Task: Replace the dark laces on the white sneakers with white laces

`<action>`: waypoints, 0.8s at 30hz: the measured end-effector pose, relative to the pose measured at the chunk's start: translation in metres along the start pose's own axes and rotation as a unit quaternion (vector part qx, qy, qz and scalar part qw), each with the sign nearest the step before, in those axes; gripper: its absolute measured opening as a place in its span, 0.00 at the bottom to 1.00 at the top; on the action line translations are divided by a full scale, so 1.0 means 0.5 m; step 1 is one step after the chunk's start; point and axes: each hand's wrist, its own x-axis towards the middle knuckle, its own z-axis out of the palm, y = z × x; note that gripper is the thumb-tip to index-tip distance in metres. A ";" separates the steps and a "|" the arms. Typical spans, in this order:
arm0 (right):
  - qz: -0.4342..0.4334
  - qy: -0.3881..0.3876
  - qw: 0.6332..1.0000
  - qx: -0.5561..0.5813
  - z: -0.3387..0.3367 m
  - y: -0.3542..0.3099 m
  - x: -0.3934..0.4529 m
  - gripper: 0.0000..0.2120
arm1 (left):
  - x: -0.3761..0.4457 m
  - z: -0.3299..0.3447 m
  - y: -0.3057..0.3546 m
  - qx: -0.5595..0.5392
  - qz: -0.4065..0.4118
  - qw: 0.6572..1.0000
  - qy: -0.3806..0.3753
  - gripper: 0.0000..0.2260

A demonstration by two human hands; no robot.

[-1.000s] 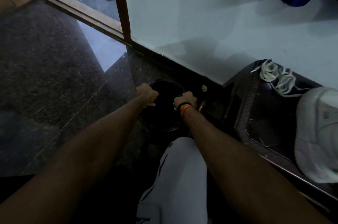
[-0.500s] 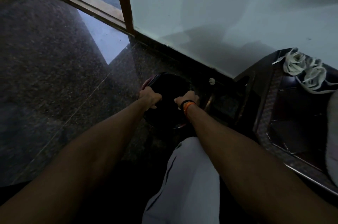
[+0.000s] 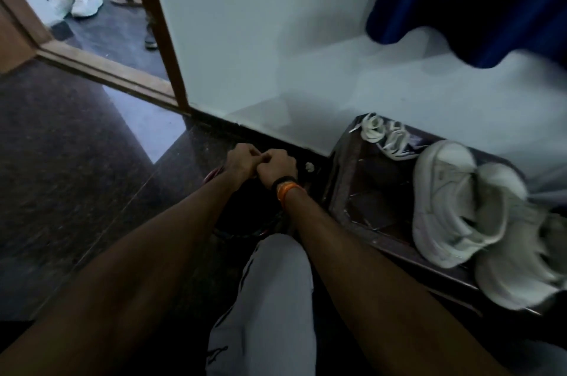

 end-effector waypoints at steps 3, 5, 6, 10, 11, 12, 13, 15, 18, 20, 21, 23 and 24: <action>-0.046 0.044 0.998 0.002 -0.085 -0.022 -0.027 0.12 | -0.029 0.004 0.084 -0.038 0.028 0.999 0.014 0.09; -0.076 0.068 0.995 -0.002 -0.151 -0.024 -0.046 0.13 | -0.052 0.012 0.147 -0.054 0.061 0.997 0.015 0.08; -0.085 0.081 0.993 -0.009 -0.187 -0.022 -0.056 0.14 | -0.066 0.017 0.180 -0.060 0.079 0.995 0.012 0.08; -0.099 0.124 0.987 -0.016 -0.316 0.003 -0.091 0.12 | -0.120 0.045 0.283 -0.039 0.145 0.989 -0.005 0.07; -0.101 0.133 0.986 -0.023 -0.348 0.012 -0.097 0.12 | -0.131 0.056 0.302 -0.025 0.162 0.986 -0.010 0.07; -0.103 0.141 0.984 -0.036 -0.378 0.019 -0.102 0.11 | -0.140 0.067 0.318 -0.010 0.178 0.984 -0.015 0.06; -0.102 0.150 0.982 -0.054 -0.407 0.027 -0.103 0.10 | -0.150 0.079 0.329 0.003 0.192 0.981 -0.023 0.06; -0.097 0.171 0.976 -0.094 -0.471 0.044 -0.101 0.09 | -0.169 0.104 0.351 0.019 0.222 0.974 -0.044 0.06; -0.063 0.179 0.970 -0.153 -0.544 0.082 -0.063 0.09 | -0.187 0.138 0.368 0.021 0.235 0.970 -0.058 0.07; -0.033 0.167 0.967 -0.192 -0.572 0.111 -0.033 0.10 | -0.187 0.158 0.374 0.022 0.232 0.971 -0.059 0.07; -0.020 0.153 0.966 -0.208 -0.580 0.125 -0.018 0.10 | -0.185 0.168 0.376 0.024 0.230 0.971 -0.059 0.07; -0.003 0.114 0.965 -0.235 -0.585 0.144 0.005 0.11 | -0.181 0.184 0.376 0.028 0.233 0.970 -0.061 0.07; 0.004 0.097 0.965 -0.244 -0.583 0.149 0.017 0.12 | -0.179 0.191 0.376 0.031 0.236 0.970 -0.058 0.07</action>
